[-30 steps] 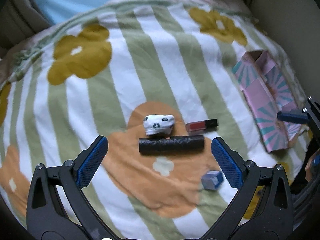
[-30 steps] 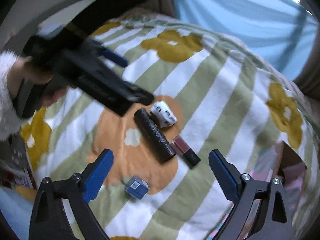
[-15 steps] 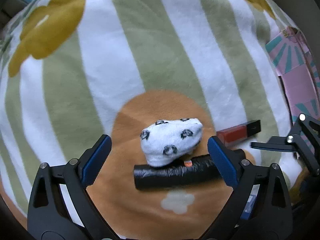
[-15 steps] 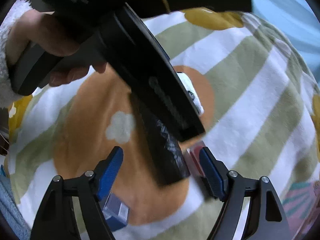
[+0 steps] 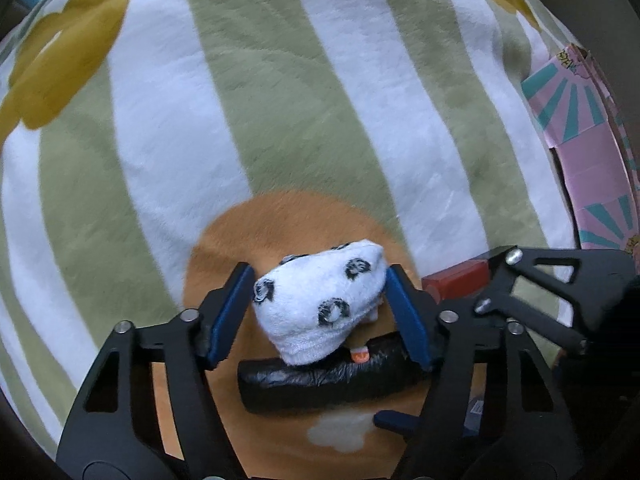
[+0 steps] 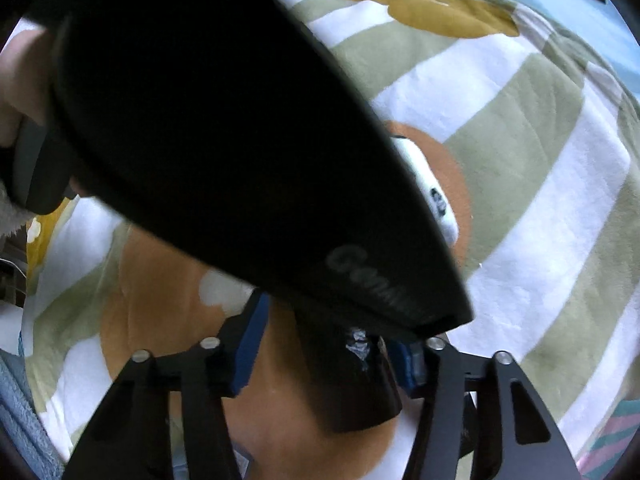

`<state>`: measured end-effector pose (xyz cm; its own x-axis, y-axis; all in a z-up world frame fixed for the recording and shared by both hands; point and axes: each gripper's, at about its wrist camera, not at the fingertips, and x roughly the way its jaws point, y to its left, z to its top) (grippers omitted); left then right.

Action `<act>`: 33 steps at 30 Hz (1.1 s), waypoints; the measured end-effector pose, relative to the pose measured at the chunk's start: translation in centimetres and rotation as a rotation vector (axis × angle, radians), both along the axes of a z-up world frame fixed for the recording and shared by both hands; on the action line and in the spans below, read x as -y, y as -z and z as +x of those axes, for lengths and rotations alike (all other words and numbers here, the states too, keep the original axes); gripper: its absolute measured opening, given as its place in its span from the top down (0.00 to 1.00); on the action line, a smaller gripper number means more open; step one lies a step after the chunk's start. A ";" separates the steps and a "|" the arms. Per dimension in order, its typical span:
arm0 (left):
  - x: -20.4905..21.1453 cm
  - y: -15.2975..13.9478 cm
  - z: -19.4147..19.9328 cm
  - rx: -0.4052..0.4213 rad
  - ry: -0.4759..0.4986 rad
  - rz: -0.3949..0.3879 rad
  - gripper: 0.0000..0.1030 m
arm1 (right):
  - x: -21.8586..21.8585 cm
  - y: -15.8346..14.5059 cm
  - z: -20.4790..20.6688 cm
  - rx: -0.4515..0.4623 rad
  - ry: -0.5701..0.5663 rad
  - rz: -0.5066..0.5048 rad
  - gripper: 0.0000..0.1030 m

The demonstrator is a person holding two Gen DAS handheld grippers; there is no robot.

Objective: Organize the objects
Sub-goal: 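Grasp the white dotted cloth with the left tool while the right tool grasps the black rolled bag, then lift the white cloth and black rolled bag and carry them over the cardboard box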

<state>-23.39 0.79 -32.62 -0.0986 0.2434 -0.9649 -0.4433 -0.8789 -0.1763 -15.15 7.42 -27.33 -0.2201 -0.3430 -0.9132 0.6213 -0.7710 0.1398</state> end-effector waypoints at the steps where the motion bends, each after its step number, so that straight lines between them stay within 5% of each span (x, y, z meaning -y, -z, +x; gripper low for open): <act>1: 0.0 0.1 -0.1 0.000 0.003 0.003 0.41 | 0.0 0.1 0.0 0.003 0.000 -0.004 0.58; 3: 0.0 0.2 -0.3 0.004 0.007 0.008 0.44 | -0.2 0.0 0.0 -0.005 0.002 -0.008 0.66; 15: 0.5 -1.5 0.2 -0.018 -0.002 0.034 0.54 | -0.5 -1.5 2.2 0.000 0.016 -0.014 0.70; 27: 2.8 -8.7 0.4 -0.110 -0.074 0.059 0.55 | -1.4 -7.1 6.7 -0.029 0.078 0.011 0.71; 33: 4.8 -13.8 2.7 -0.164 -0.147 0.085 0.55 | -2.5 -10.9 5.4 -0.035 0.152 0.018 0.71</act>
